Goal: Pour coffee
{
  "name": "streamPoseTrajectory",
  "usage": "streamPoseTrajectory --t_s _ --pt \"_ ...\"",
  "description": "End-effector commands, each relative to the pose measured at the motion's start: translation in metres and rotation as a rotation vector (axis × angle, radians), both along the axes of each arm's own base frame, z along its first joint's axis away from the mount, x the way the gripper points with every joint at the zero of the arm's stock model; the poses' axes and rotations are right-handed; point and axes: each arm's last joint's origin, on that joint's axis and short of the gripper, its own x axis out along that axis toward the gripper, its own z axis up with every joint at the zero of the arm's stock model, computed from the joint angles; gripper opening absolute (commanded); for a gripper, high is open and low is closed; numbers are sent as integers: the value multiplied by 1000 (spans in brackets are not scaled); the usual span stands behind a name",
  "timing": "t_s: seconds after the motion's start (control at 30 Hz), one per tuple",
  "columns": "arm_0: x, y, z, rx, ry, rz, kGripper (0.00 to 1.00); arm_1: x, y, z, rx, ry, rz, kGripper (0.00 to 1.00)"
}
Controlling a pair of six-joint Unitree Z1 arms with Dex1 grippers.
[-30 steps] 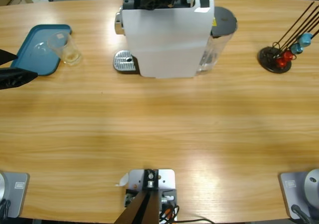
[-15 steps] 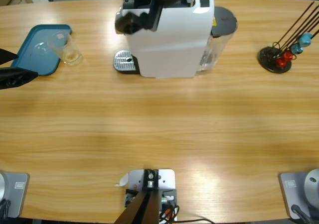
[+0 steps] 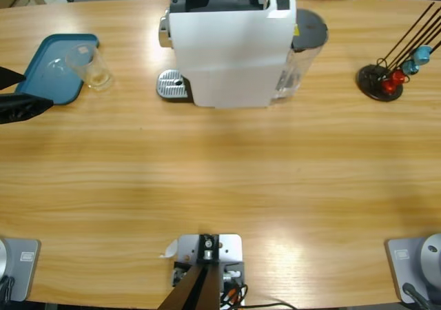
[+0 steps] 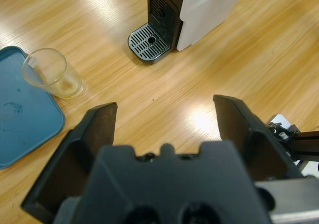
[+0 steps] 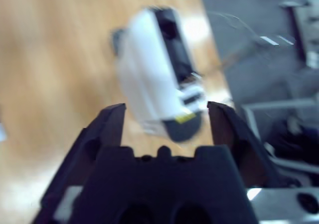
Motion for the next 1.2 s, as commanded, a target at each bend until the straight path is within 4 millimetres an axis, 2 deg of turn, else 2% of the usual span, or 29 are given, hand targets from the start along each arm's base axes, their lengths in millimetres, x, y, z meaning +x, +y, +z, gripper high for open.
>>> streamPoseTrajectory --t_s 0.03,0.27,0.33,0.4,0.5,0.6,0.7,0.8,0.97,1.2 --pt "-1 -3 -12 26 29 -37 812 -9 -27 22 127 -85 -207 0" --pt "3 -6 -15 34 39 -40 813 6 -4 13 266 -40 -328 0" --pt "4 -8 -15 35 41 -40 812 16 7 3 341 -70 -405 0" --pt "4 -8 -15 35 41 -42 812 31 21 -18 358 -157 -504 0" --pt "4 -8 -15 32 39 -42 812 53 52 -57 292 -245 -637 0" --pt "4 -8 -15 32 37 -41 812 61 85 -90 238 -321 -691 0" --pt "3 -7 -14 31 31 -37 812 60 103 -106 212 -346 -695 0" --pt "4 -8 -15 31 30 -36 812 58 110 -112 198 -345 -684 0" --pt "8 -12 -17 36 36 -36 812 58 110 -115 173 -346 -676 0" --pt "10 -13 -18 38 38 -38 812 63 119 -103 148 -376 -649 0"
